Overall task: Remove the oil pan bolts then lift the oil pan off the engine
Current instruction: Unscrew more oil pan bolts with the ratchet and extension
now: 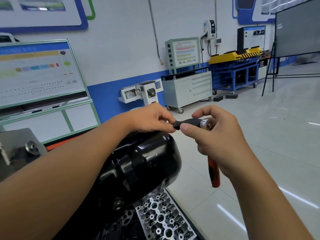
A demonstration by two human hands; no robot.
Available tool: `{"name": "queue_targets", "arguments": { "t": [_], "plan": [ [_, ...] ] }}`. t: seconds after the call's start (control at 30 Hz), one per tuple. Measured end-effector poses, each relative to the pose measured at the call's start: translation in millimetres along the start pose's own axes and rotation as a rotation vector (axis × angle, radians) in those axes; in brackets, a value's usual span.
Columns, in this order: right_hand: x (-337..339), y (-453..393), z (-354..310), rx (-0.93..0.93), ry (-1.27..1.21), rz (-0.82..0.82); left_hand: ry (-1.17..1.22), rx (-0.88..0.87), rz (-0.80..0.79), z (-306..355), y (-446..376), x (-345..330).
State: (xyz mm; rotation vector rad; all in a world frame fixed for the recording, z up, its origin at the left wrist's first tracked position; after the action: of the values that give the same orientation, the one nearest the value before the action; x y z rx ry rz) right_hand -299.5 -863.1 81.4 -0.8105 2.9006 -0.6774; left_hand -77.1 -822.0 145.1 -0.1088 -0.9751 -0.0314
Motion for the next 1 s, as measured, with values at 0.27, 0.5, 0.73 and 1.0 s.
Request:
{"name": "queue_targets", "arguments": {
  "t": [0.27,0.5,0.73,1.0],
  "plan": [
    [44,13,8,-0.021,-0.265,-0.373,-0.065,0.001,0.014,2,-1,-4],
    [47,18,6,0.257,-0.026,-0.126,-0.086,0.023,0.056,2,1,-5],
    [2,45,9,0.032,-0.256,0.018,-0.071,0.009,0.125,-3,4,-4],
    [34,21,1,0.440,0.739,0.354,-0.103,0.031,0.070,3,2,-5]
  ]
}}
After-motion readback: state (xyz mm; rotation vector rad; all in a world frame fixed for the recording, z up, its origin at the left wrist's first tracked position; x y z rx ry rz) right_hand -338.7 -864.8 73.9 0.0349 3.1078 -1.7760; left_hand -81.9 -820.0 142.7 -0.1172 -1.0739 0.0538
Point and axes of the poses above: each hand's wrist, its own y-axis away from the middle knuckle, its own x-axis out of the back of the hand, z = x × y, the point moved 1 cm from there along -y, towards the middle knuckle, and after that the axes turned 8 degrees about y, right-handed, at the moved point
